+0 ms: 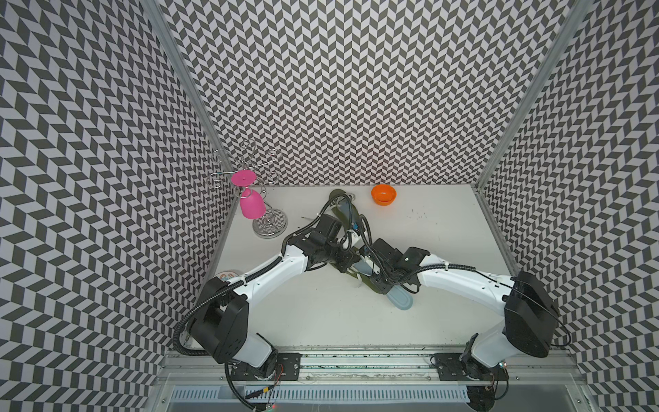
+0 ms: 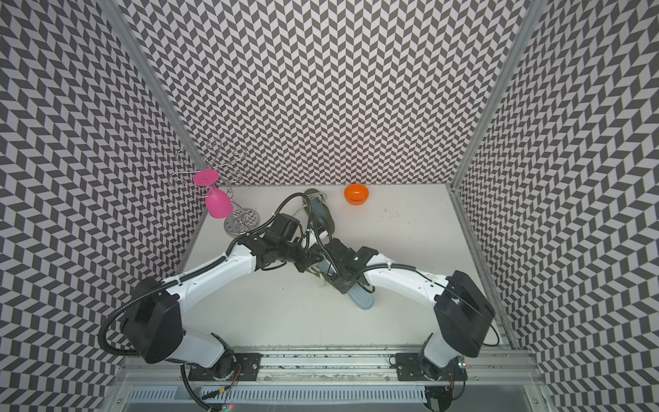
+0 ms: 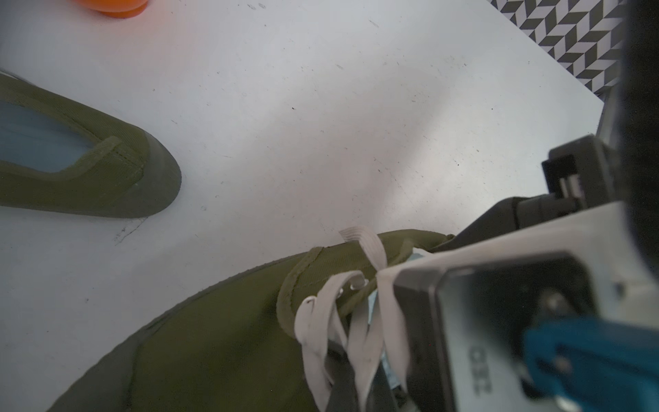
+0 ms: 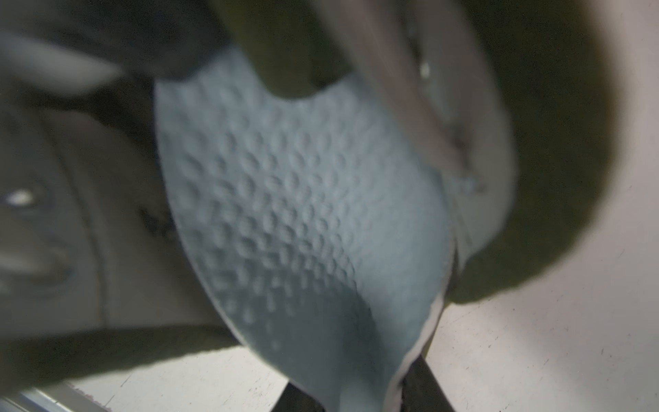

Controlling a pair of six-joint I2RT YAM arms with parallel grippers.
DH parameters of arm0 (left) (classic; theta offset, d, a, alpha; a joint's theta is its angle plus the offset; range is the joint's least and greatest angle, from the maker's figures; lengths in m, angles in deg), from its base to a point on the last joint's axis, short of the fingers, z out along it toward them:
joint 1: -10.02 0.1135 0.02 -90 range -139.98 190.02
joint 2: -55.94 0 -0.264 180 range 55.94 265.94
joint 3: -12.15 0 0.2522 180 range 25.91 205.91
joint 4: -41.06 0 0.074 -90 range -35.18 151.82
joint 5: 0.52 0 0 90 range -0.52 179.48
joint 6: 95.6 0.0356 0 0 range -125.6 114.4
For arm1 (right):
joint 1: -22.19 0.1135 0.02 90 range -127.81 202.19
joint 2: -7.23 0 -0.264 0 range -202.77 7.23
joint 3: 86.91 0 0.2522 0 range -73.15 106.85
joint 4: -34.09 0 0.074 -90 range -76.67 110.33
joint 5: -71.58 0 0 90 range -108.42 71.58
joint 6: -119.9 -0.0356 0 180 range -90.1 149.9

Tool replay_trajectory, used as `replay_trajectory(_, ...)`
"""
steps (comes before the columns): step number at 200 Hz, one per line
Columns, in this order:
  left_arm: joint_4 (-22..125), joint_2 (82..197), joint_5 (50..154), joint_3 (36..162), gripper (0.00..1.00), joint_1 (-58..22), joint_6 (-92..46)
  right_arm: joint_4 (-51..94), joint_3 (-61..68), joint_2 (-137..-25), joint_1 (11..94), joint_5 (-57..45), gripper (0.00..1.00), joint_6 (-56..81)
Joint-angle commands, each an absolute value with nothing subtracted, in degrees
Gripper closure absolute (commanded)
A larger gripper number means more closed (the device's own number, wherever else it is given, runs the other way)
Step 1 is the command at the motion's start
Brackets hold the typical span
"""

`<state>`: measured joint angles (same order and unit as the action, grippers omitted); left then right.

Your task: Insert the insole into the shoe

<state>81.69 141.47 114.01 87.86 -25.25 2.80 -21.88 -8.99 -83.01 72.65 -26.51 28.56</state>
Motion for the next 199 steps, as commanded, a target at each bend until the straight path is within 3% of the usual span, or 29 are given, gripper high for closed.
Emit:
replay_trajectory(1, 78.4, 140.3, 119.2, 88.2, 0.95, -26.3, 2.9, -13.3, -8.1, -83.3, 73.0, -26.6, 0.67, 31.5)
replay_trajectory(39, 78.1, 140.0, 120.1, 87.2, 0.95, -26.0, 2.6, -6.8, -8.3, -84.3, 73.0, -24.0, 0.65, 32.7)
replay_trajectory(70, 77.2, 139.6, 120.9, 86.3, 0.95, -25.8, 2.1, -2.4, -7.9, -84.7, 73.0, -21.8, 0.57, 34.5)
replay_trajectory(93, 76.8, 139.8, 119.1, 85.7, 0.95, -24.0, -0.3, -2.8, -7.5, -85.0, 72.9, -20.6, 0.36, 35.2)
replay_trajectory(147, 74.0, 139.9, 118.3, 83.1, 0.95, -20.0, -4.9, -3.4, -11.9, -81.9, 71.4, -17.5, 0.07, 32.3)
replay_trajectory(152, 73.9, 140.0, 118.4, 83.0, 0.95, -20.0, -5.1, -3.4, -11.8, -81.5, 71.3, -16.8, 0.01, 31.7)
replay_trajectory(199, 74.0, 141.8, 115.4, 83.2, 0.95, -19.7, -7.1, -5.3, -10.8, -77.9, 70.2, -14.5, 0.0, 27.3)
